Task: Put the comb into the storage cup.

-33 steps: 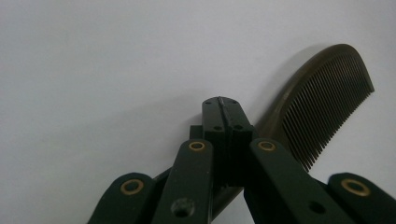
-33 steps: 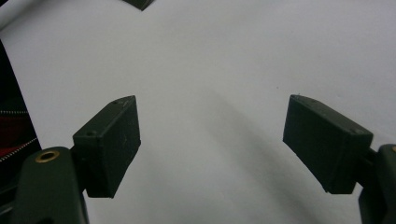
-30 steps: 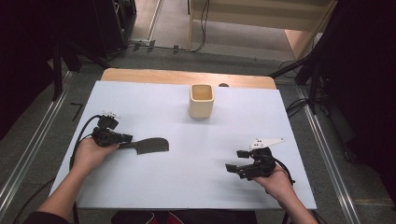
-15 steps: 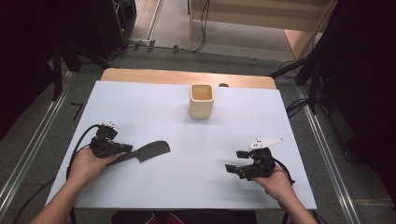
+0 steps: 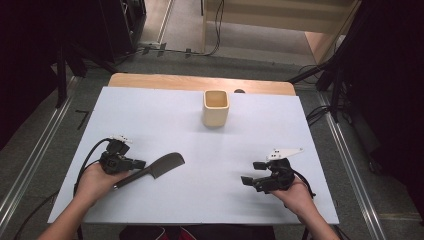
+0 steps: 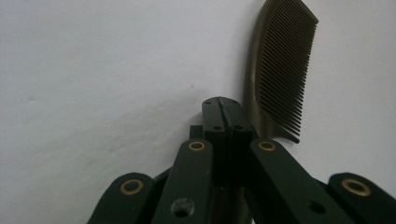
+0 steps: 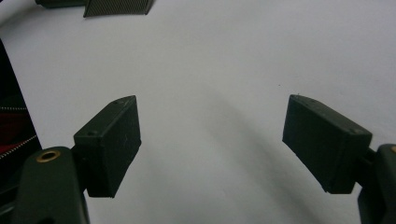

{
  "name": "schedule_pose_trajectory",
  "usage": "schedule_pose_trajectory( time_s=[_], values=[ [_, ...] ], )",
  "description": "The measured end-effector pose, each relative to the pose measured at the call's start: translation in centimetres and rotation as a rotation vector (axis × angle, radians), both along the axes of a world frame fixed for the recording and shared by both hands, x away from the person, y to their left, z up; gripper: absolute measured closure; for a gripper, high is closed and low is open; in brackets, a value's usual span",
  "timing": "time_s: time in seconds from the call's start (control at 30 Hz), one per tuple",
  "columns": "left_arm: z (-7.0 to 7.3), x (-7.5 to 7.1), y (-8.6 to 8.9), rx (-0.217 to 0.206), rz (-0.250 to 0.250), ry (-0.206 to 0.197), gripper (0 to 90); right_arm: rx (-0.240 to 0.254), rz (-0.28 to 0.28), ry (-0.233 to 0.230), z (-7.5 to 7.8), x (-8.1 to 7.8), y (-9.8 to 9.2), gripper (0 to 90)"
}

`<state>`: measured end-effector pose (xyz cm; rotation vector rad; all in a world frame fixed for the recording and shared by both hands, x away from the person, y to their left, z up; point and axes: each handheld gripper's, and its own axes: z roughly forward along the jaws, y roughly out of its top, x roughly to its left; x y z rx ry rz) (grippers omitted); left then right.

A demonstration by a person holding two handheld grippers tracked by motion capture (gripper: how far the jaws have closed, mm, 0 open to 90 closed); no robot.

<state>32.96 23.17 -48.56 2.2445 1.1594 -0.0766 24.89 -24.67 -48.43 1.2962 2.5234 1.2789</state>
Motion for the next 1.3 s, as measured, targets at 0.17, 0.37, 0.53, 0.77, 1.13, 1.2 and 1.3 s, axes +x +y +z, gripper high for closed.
schedule_pose_trajectory(
  time_s=[0.17, 0.37, 0.53, 0.77, 1.13, 1.2, 1.3],
  values=[
    [1.2, 0.0, 0.6, -0.075, 0.020, -0.073, 82.9, 0.003, 0.000, -0.005, 0.0, 0.0, -0.1, 17.7],
    [2.6, -1.0, 0.0, -0.145, -0.034, -0.122, 66.5, 0.021, 0.002, -0.008, 0.0, -0.1, -0.3, 17.7],
    [3.4, -2.2, -0.5, -0.196, -0.065, -0.165, 50.4, 0.021, 0.007, -0.019, 0.0, -0.2, -0.3, 17.7],
    [3.9, -3.4, -0.9, -0.243, -0.095, -0.214, 36.5, 0.026, 0.008, -0.032, -0.1, -0.3, -0.4, 17.7],
    [3.5, -4.9, -1.4, -0.245, -0.132, -0.256, 29.4, 0.022, 0.013, -0.030, -0.2, -0.5, -0.6, 17.7],
    [3.3, -5.2, -1.4, -0.241, -0.136, -0.264, 29.4, 0.021, 0.014, -0.033, -0.2, -0.5, -0.6, 17.7],
    [3.1, -5.6, -1.4, -0.237, -0.144, -0.268, 29.4, 0.025, 0.012, -0.035, -0.1, -0.7, -0.6, 17.7]
  ],
)
